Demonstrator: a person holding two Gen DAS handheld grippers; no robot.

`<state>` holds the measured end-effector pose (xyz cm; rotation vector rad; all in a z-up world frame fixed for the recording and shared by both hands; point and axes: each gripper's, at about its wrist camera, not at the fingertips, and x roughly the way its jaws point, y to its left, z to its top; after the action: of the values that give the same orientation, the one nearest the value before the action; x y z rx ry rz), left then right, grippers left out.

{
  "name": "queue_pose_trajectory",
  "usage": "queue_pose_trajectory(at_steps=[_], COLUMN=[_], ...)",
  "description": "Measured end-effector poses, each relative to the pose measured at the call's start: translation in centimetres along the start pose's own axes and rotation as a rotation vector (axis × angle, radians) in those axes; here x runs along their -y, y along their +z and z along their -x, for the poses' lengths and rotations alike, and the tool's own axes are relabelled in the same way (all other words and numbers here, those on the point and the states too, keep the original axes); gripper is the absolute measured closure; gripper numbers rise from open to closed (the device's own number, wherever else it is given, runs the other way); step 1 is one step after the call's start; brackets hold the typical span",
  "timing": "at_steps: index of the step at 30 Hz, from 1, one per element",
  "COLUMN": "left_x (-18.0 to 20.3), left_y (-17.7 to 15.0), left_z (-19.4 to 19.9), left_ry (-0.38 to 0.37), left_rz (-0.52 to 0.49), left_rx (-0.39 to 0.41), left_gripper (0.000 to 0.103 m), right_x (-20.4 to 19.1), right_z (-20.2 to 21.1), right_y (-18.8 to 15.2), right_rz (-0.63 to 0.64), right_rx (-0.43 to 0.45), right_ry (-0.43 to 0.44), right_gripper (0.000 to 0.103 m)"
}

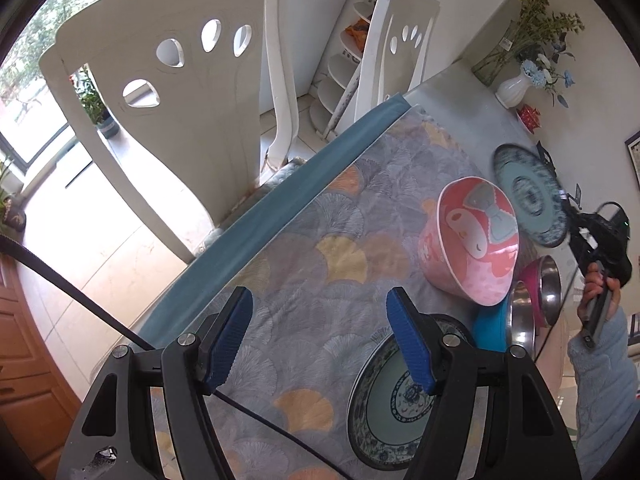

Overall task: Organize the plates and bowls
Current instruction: 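Grasp another patterned plate rim with the right gripper and lift it, then lower the held plate onto the plate stack and open the right gripper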

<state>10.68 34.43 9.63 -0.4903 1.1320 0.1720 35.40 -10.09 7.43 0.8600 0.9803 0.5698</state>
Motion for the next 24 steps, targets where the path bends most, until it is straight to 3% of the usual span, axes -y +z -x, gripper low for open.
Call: queue_pose_trajectory(at_steps=[6,13,16,19,24], left_x=[0.1,2.7,3.9,4.2,3.6], left_y=[-0.6,-2.0,-3.4,-4.9,-7.6], left_z=[1.8,5.1,6.2,6.3,4.9], left_ry=[-0.060,-0.235,-0.270,-0.309,-0.308], left_rz=[0.022,-0.017,-0.077,-0.095,-0.108], left_rx=[0.035,0.091,0.101,0.072,-0.001], left_gripper=[0.035,0.035,0.030,0.030,0.030], right_x=[-4.9,-8.6,-9.0,-9.3,-8.8], right_z=[4.6,7.2,7.7,8.1,8.2], right_y=[-3.1,-12.7,-17.4,-21.4,-26.1], right_rz=[0.007,-0.053,-0.082,-0.082,-0.128], right_rx=[0.026,-0.037,-0.090,-0.125,-0.154], right_ry=[0.123,0.244,0.267,0.266,0.260], right_gripper=[0.095,0.095,0.095,0.093,0.091])
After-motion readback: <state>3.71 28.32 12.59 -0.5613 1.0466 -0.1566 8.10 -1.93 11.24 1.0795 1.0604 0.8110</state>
